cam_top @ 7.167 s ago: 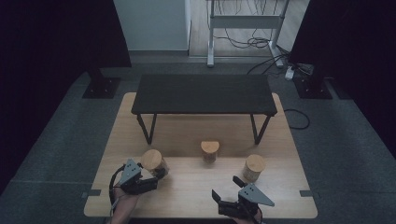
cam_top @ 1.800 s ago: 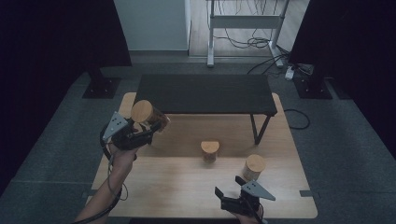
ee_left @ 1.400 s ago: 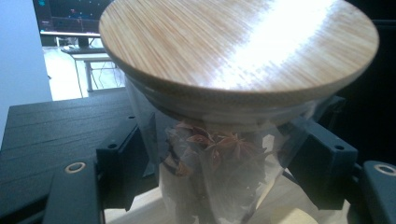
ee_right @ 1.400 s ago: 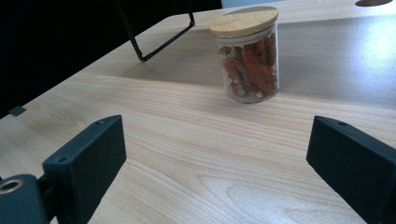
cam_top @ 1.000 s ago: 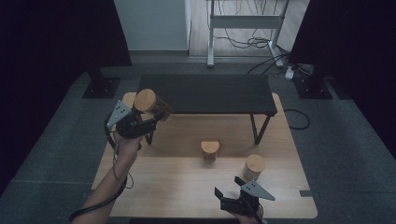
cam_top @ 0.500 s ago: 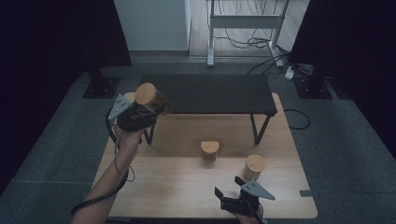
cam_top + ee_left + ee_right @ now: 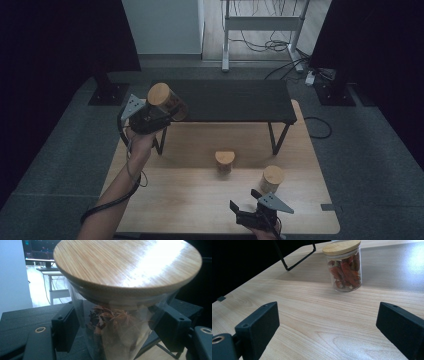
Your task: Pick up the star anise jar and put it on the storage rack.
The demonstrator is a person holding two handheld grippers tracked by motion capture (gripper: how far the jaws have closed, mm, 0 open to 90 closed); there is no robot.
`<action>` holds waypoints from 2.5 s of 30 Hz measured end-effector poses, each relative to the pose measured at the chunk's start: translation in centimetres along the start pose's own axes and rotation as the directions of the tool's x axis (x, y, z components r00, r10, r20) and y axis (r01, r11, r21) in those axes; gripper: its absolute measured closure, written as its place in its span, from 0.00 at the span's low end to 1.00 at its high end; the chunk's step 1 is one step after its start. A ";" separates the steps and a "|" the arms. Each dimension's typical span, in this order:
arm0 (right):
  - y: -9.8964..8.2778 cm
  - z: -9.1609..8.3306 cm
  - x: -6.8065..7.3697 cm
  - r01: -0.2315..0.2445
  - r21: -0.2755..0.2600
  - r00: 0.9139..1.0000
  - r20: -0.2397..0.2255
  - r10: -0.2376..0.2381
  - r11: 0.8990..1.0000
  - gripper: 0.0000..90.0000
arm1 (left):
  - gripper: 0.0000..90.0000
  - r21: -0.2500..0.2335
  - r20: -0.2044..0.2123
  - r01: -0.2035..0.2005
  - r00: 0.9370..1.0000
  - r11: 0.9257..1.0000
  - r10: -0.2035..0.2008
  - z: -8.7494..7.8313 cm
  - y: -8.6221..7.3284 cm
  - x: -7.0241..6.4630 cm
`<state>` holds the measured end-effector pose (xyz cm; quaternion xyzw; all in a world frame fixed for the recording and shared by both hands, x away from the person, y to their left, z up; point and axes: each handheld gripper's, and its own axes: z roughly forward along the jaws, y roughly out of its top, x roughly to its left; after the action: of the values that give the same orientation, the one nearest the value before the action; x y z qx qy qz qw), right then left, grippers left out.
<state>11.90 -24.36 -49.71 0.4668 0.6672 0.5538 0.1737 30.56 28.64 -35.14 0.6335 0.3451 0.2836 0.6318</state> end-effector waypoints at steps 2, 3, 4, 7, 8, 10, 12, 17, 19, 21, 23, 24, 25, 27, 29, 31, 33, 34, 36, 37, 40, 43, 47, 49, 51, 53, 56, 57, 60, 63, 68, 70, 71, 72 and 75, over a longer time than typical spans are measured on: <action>0.0 0.0 0.0 0.001 -0.001 1.000 -0.001 -0.001 1.000 0.05 | 0.29 -0.001 -0.004 0.005 1.000 1.000 -0.005 0.3 0.0 0.1; 0.0 0.0 0.0 0.001 -0.002 1.000 -0.001 -0.001 1.000 0.05 | 0.29 0.000 -0.005 0.005 1.000 1.000 -0.005 0.4 0.1 0.1; 0.0 0.0 0.0 0.000 -0.002 1.000 -0.001 0.000 1.000 0.05 | 0.29 0.001 -0.008 0.004 1.000 1.000 -0.004 0.5 0.1 0.1; 0.0 0.0 -0.1 -0.001 -0.002 1.000 -0.002 0.001 1.000 0.05 | 0.29 0.002 -0.010 0.003 1.000 1.000 -0.003 0.8 0.2 0.1; 0.0 -0.1 -0.1 -0.001 -0.002 1.000 -0.002 0.001 1.000 0.05 | 0.29 0.004 -0.012 0.001 1.000 1.000 -0.001 0.9 0.3 0.1; 0.0 -0.1 -0.1 -0.002 -0.002 1.000 -0.002 0.002 1.000 0.05 | 0.29 0.005 -0.014 -0.005 1.000 1.000 0.005 1.1 0.3 0.1; 0.0 -0.1 -0.2 -0.002 -0.002 1.000 -0.004 0.002 1.000 0.05 | 0.29 0.009 -0.019 -0.023 1.000 1.000 0.023 1.4 0.6 0.0; 0.0 0.0 -0.3 -0.004 0.000 1.000 -0.007 0.004 1.000 0.05 | 0.29 0.008 -0.022 -0.031 0.999 0.999 0.031 2.0 1.0 0.0; 0.1 0.0 -0.3 -0.004 0.000 1.000 -0.008 0.004 1.000 0.05 | 0.29 0.003 -0.022 -0.028 0.999 1.000 0.028 2.2 1.0 0.0; 0.1 0.0 -0.3 -0.003 0.001 1.000 -0.008 0.003 1.000 0.05 | 0.29 0.004 -0.025 -0.036 0.999 0.999 0.036 2.4 1.0 -0.1; 0.1 0.0 -0.3 -0.004 0.001 1.000 -0.009 0.004 1.000 0.05 | 0.29 0.009 -0.028 -0.048 0.998 0.999 0.048 2.6 1.1 -0.2; 0.1 0.0 -0.3 -0.003 0.001 1.000 -0.008 0.003 1.000 0.05 | 0.29 0.009 -0.028 -0.046 0.999 0.999 0.046 2.7 1.1 -0.2; 0.1 0.0 -0.3 -0.003 0.001 1.000 -0.009 0.003 1.000 0.05 | 0.29 0.009 -0.028 -0.044 0.999 0.999 0.044 2.8 1.1 -0.2; 0.1 0.0 -0.3 -0.003 0.001 1.000 -0.008 0.003 1.000 0.05 | 0.29 0.012 -0.029 -0.045 0.999 0.999 0.045 3.0 1.2 -0.2; 0.1 0.0 -0.3 -0.004 0.000 1.000 -0.007 0.004 1.000 0.05 | 0.29 0.015 -0.032 -0.043 0.999 0.999 0.044 3.3 1.2 -0.1; 0.1 0.0 -0.4 -0.004 0.000 1.000 -0.007 0.004 1.000 0.05 | 0.29 0.015 -0.033 -0.042 0.999 0.999 0.042 3.4 1.3 -0.1; 0.1 0.0 -0.4 -0.004 -0.001 1.000 -0.007 0.004 1.000 0.05 | 0.29 0.014 -0.037 -0.041 0.998 0.999 0.041 3.6 1.3 -0.1; 0.1 0.0 -0.4 -0.005 -0.002 1.000 -0.008 0.005 1.000 0.05 | 0.29 0.015 -0.041 -0.043 0.998 0.999 0.044 3.7 1.3 -0.1; 0.1 0.0 -0.4 -0.006 -0.002 1.000 -0.008 0.006 1.000 0.05 | 0.29 0.017 -0.045 -0.045 0.998 0.999 0.046 3.9 1.3 -0.2; 0.1 0.0 -0.4 -0.006 -0.002 1.000 -0.008 0.006 1.000 0.05 | 0.29 0.020 -0.045 -0.047 0.998 0.999 0.047 4.0 1.4 -0.1; 0.1 0.0 -0.5 -0.007 -0.002 1.000 -0.008 0.007 1.000 0.05 | 0.29 0.030 -0.052 -0.058 0.997 0.998 0.059 4.3 1.5 -0.3; 0.1 0.0 -0.5 -0.008 -0.002 1.000 -0.009 0.008 1.000 0.05 | 0.29 0.043 -0.055 -0.058 0.997 0.997 0.060 4.6 1.7 -0.3; 0.1 0.0 -0.5 -0.007 -0.002 1.000 -0.011 0.007 1.000 0.05 | 0.29 0.057 -0.065 -0.051 0.996 0.997 0.055 5.0 1.8 -0.4; 0.1 0.0 -0.5 -0.006 -0.002 1.000 -0.011 0.006 1.000 0.05 | 0.29 0.060 -0.069 -0.049 0.996 0.997 0.053 5.1 1.9 -0.5; 0.1 0.0 -0.5 -0.006 -0.002 1.000 -0.011 0.006 1.000 0.05 | 0.29 0.061 -0.073 -0.051 0.996 0.997 0.055 5.3 1.9 -0.5; 0.1 0.0 -0.4 -0.006 -0.002 1.000 -0.010 0.006 1.000 0.05 | 0.29 0.063 -0.077 -0.048 0.996 0.997 0.053 5.4 2.0 -0.6; 0.1 0.0 -0.4 -0.005 -0.003 1.000 -0.010 0.005 1.000 0.05 | 0.29 0.073 -0.088 -0.050 0.994 0.996 0.057 5.7 2.3 -0.7; 0.1 0.0 -0.4 -0.005 -0.003 1.000 -0.010 0.005 1.000 0.05 | 0.29 0.075 -0.093 -0.048 0.994 0.996 0.055 5.9 2.3 -0.8; 0.0 0.0 -0.4 -0.004 -0.004 1.000 -0.014 0.004 1.000 0.05 | 0.29 0.075 -0.101 -0.043 0.994 0.996 0.051 6.2 2.3 -0.8; 0.0 0.0 -0.3 0.000 -0.004 1.000 -0.016 0.000 1.000 0.05 | 0.29 0.085 -0.107 -0.050 0.992 0.995 0.059 6.6 2.5 -1.1; 0.0 -0.1 -0.3 -0.001 -0.006 1.000 -0.016 0.001 1.000 0.05 | 0.29 0.108 -0.113 -0.060 0.991 0.992 0.073 7.3 2.9 -1.3; 0.0 -0.1 -0.3 -0.001 -0.007 1.000 -0.016 0.000 1.000 0.05 | 0.29 0.113 -0.119 -0.061 0.990 0.992 0.075 7.6 2.9 -1.5; 0.0 -0.1 -0.3 -0.001 -0.007 1.000 -0.016 0.001 1.000 0.05 | 0.29 0.113 -0.119 -0.067 0.990 0.991 0.081 7.7 2.8 -1.5; 0.0 -0.1 -0.3 -0.001 -0.007 1.000 -0.016 0.001 1.000 0.05 | 0.29 0.112 -0.122 -0.070 0.989 0.991 0.084 7.7 2.8 -1.6; 0.0 -0.1 -0.2 0.001 -0.009 1.000 -0.017 -0.001 1.000 0.05 | 0.29 0.112 -0.120 -0.069 0.989 0.991 0.083 7.7 2.8 -1.5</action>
<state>11.90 -24.63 -49.77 0.4608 0.6666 0.5607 0.1703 35.98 22.88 -32.58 0.6603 0.3741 0.3276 0.5628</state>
